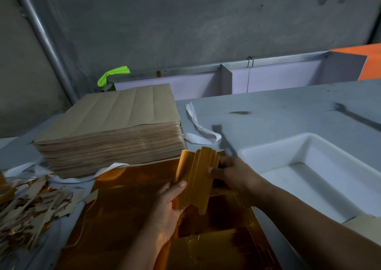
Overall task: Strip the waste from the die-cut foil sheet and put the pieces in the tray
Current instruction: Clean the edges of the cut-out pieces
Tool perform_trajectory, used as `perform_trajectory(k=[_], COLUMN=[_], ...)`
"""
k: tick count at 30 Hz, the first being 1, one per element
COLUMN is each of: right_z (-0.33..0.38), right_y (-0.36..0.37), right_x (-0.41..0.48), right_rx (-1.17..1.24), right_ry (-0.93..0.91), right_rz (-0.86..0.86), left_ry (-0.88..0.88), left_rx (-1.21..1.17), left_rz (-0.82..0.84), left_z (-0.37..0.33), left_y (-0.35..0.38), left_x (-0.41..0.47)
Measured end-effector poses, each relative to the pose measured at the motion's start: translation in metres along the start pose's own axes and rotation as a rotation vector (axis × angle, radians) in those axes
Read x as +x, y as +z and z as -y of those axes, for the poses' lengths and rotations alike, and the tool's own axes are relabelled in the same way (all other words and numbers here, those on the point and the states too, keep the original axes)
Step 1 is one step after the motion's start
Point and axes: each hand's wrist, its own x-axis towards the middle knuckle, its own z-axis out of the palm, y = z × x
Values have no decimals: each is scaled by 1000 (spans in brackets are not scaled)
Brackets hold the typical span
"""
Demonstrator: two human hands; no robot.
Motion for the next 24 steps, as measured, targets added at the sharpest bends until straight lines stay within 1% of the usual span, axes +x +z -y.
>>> perform_trajectory(k=[2,4,7,9,11,14,15,17,19,21,24], right_z=[-1,-2,-1,0,1,2,2,-1,-4,-5,-6], right_y=[-3,-4,-5,-4,-4,-4,-4,-3,-4,-3,-4], right_x=[2,2,1,0,0,-1,-1,-1,0,1,2], right_rx=[79,137,150,124,7,-238,-276,-351,-452,-527,-550], right_ry=[-13,-23,-32,-37,-41,-78,-105,-170,-231,-263,-277], right_rz=[-47,-50,-21,-18,-67,-140,-146,-144,-128,-119,-156], left_ry=[-13,-50,-72,-40,16,145,181,225,251,277,301], left_rx=[-94,-135,-78,18,152,513,636,806,900,943,1011], left_rz=[45,80,71,47,15,-33,-39,-30,-28,-32,-23], left_z=[-3,-5,-8,-15,-26,-44,-48,-55,-58,-59,-58], left_y=[-1,-2,1,3,3,1,0,0,0,-1,-1], left_x=[3,5,4,0,-4,-10,-11,-14,-14,-13,-10])
